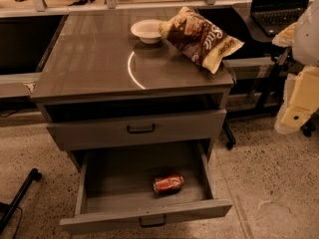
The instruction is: Pick coke can from middle drawer and place on counter
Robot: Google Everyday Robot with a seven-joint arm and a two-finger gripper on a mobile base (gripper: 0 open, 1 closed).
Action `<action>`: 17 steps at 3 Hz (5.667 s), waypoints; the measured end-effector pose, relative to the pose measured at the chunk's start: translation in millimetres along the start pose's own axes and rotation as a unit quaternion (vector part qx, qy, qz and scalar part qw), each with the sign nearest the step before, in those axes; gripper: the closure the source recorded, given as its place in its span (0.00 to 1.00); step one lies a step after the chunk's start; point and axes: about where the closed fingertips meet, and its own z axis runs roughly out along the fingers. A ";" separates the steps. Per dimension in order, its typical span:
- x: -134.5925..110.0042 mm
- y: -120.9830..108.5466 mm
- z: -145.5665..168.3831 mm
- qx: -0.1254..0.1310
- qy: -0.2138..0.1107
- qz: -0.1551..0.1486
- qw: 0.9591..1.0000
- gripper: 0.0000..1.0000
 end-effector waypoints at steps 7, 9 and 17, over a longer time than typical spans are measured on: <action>-15.9 50.7 165.0 -0.112 -0.116 -0.022 0.987 0.00; -15.5 54.3 183.9 -0.115 -0.131 -0.029 0.984 0.00; -13.5 89.7 409.2 -0.172 -0.127 -0.064 0.975 0.00</action>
Offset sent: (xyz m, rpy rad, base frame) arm 0.0031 0.0097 -0.0218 0.1073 -0.0021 0.0562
